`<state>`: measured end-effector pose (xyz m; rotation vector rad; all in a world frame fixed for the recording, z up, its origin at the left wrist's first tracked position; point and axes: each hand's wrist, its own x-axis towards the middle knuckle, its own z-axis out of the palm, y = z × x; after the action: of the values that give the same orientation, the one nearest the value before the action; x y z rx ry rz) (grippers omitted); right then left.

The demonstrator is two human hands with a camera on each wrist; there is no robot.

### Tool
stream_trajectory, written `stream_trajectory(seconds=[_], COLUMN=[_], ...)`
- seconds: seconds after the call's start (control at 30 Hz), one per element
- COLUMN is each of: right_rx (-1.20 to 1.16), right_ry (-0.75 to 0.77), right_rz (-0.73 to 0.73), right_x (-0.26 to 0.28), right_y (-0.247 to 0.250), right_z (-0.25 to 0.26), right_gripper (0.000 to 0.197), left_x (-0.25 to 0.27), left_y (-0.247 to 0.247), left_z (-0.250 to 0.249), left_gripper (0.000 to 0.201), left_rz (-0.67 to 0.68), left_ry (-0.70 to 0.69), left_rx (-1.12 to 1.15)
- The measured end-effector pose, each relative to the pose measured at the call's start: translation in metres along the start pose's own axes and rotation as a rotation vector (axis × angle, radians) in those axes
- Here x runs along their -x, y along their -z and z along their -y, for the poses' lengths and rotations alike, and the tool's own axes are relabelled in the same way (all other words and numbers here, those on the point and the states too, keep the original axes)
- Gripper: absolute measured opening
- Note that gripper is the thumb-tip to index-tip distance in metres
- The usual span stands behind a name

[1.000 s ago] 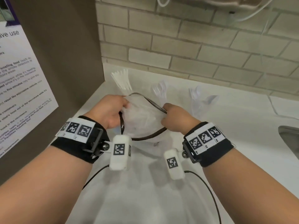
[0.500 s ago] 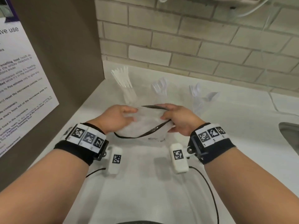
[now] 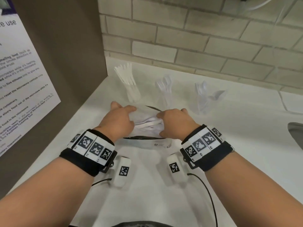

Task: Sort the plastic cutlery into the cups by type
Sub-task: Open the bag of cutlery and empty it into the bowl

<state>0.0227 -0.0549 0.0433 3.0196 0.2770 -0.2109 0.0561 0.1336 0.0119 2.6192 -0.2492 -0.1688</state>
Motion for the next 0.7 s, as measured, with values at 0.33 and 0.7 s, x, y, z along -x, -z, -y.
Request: stream_trajectory(seconds=[0.33, 0.7], right_rx=[-0.134, -0.239], right_ry=[0.043, -0.024], right_rz=[0.009, -0.044], right_x=[-0.003, 0.011], right_y=[-0.017, -0.01], right_z=[-0.002, 0.017], right_gripper=[0.063, 0.03], left_x=[0.003, 0.005], left_y=[0.002, 0.028], left_z=[-0.008, -0.038], left_gripper=[0.053, 0.022], left_rz=[0.115, 0.407], left_ry=[-0.16, 0.059], left_rx=[-0.43, -0.078])
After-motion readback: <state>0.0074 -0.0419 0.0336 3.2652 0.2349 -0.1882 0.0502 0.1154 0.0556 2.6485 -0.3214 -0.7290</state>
